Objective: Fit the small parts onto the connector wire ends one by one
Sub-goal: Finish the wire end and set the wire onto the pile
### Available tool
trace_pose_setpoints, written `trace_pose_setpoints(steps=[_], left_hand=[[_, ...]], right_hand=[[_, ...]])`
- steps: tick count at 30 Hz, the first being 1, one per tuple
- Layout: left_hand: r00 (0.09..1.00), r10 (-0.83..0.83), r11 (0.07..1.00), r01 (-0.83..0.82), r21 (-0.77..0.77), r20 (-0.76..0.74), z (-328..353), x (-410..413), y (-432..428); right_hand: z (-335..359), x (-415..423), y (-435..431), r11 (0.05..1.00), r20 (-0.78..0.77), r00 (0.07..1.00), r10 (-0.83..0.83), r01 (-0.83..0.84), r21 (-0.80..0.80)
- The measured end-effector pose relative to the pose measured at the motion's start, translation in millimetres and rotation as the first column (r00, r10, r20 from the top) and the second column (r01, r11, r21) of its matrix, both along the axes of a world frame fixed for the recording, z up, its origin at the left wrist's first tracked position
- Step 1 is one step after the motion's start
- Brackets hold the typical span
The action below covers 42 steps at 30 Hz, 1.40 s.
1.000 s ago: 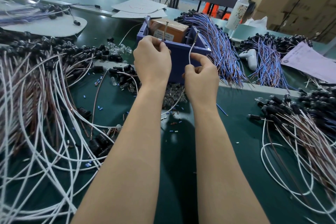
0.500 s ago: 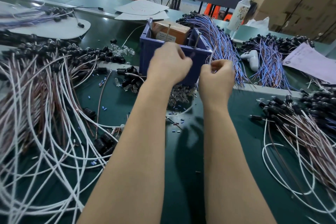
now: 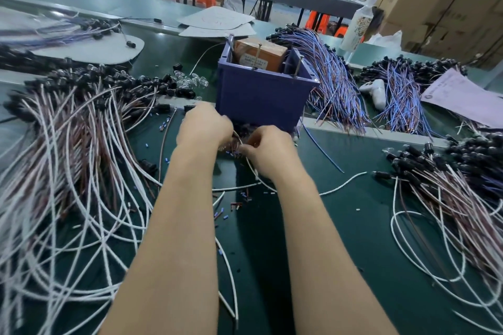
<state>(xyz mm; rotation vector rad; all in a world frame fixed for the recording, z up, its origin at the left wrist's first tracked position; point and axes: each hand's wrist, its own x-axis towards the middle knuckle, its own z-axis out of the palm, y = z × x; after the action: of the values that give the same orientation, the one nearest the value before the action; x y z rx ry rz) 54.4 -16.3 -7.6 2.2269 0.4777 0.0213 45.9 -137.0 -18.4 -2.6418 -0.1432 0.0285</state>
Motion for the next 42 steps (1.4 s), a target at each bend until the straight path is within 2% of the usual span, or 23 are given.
trace_pose_setpoints(steps=[2, 5, 10, 12, 14, 16, 18, 19, 20, 23, 25, 27, 30, 32, 33, 36, 37, 38, 39, 41, 42], left_hand=[[1.000, 0.008, 0.999, -0.009, -0.036, -0.011, -5.9, 2.4, -0.3], [0.999, 0.039, 0.995, -0.036, -0.092, 0.024, -11.3, 5.6, -5.8], [0.966, 0.148, 0.949, -0.079, -0.305, 0.212, -3.9, 10.9, -14.6], [0.954, 0.150, 0.883, -0.012, -0.470, 0.258, 0.1, 9.1, -19.0], [0.951, 0.089, 0.761, 0.126, -0.636, 0.295, 4.1, 3.6, -23.6], [0.944, -0.052, 0.756, 0.251, -0.605, 0.327, 6.1, -0.5, -26.6], [0.922, -0.210, 0.793, 0.356, -0.494, 0.326, 8.1, -4.0, -28.9], [0.907, -0.275, 0.803, 0.399, -0.442, 0.318, 10.0, -5.5, -29.9], [0.893, -0.325, 0.812, 0.433, -0.392, 0.313, 11.4, -6.4, -30.9], [0.865, -0.390, 0.841, 0.474, -0.260, 0.315, 13.4, -7.3, -31.8], [0.852, -0.406, 0.841, 0.490, -0.230, 0.331, 14.5, -7.8, -30.5], [0.840, -0.418, 0.824, 0.511, -0.245, 0.346, 15.5, -8.6, -30.4], [0.841, -0.410, 0.814, 0.511, -0.274, 0.353, 14.3, -6.6, -30.5], [0.856, -0.391, 0.827, 0.488, -0.280, 0.338, 10.9, -5.0, -29.4], [0.866, -0.379, 0.839, 0.470, -0.274, 0.327, 8.5, -4.1, -28.9], [0.882, -0.353, 0.876, 0.429, -0.220, 0.313, 3.6, -3.2, -29.9], [0.880, -0.353, 0.880, 0.427, -0.207, 0.317, 2.8, -3.1, -30.0], [0.874, -0.361, 0.877, 0.437, -0.200, 0.326, 2.6, -2.8, -29.9], [0.863, -0.372, 0.870, 0.453, -0.196, 0.342, 3.1, -3.4, -29.4], [0.848, -0.373, 0.858, 0.470, -0.208, 0.377, 3.5, -4.2, -27.7], [0.848, -0.360, 0.853, 0.468, -0.230, 0.388, 2.8, -4.4, -27.3]], right_hand=[[-5.1, 0.6, 0.9, 1.000, 0.056, 0.998, -0.031, 0.031, 0.005], [0.7, 2.0, -7.2, 0.994, 0.098, 0.994, -0.049, 0.040, 0.100], [30.8, -1.0, -29.7, 0.964, -0.035, 0.969, 0.246, -0.240, 0.111], [35.9, -2.3, -35.1, 0.948, -0.095, 0.950, 0.296, -0.280, 0.151], [36.7, -2.7, -38.4, 0.932, -0.121, 0.950, 0.287, -0.247, 0.266], [36.4, 0.3, -43.3, 0.893, -0.031, 0.986, 0.163, -0.134, 0.429], [36.7, 4.5, -49.4, 0.809, 0.077, 0.997, -0.029, -0.022, 0.587], [36.2, 6.1, -51.4, 0.767, 0.093, 0.993, -0.069, -0.007, 0.641], [34.6, 6.9, -51.7, 0.739, 0.093, 0.993, -0.070, -0.011, 0.674], [27.1, 7.7, -50.0, 0.733, 0.103, 0.994, -0.049, -0.034, 0.679], [25.0, 8.7, -49.1, 0.698, 0.097, 0.994, -0.046, -0.038, 0.715], [23.0, 10.0, -48.6, 0.561, 0.044, 0.998, -0.033, -0.018, 0.827], [16.8, 10.6, -45.4, 0.269, -0.101, 0.993, 0.061, 0.081, 0.960], [12.3, 12.7, -42.4, 0.184, -0.166, 0.980, 0.106, 0.145, 0.972], [10.5, 14.1, -41.6, 0.213, -0.177, 0.979, 0.105, 0.152, 0.965], [8.4, 18.0, -43.7, 0.520, -0.127, 0.992, 0.029, 0.093, 0.849], [8.5, 19.5, -45.8, 0.566, -0.112, 0.993, 0.023, 0.079, 0.821], [8.6, 20.5, -47.6, 0.559, -0.115, 0.993, 0.033, 0.077, 0.826], [8.7, 20.0, -49.0, 0.510, -0.130, 0.990, 0.056, 0.084, 0.856], [8.6, 18.5, -48.3, 0.361, -0.163, 0.981, 0.110, 0.113, 0.926], [8.3, 17.8, -46.6, 0.321, -0.169, 0.978, 0.119, 0.123, 0.939]])
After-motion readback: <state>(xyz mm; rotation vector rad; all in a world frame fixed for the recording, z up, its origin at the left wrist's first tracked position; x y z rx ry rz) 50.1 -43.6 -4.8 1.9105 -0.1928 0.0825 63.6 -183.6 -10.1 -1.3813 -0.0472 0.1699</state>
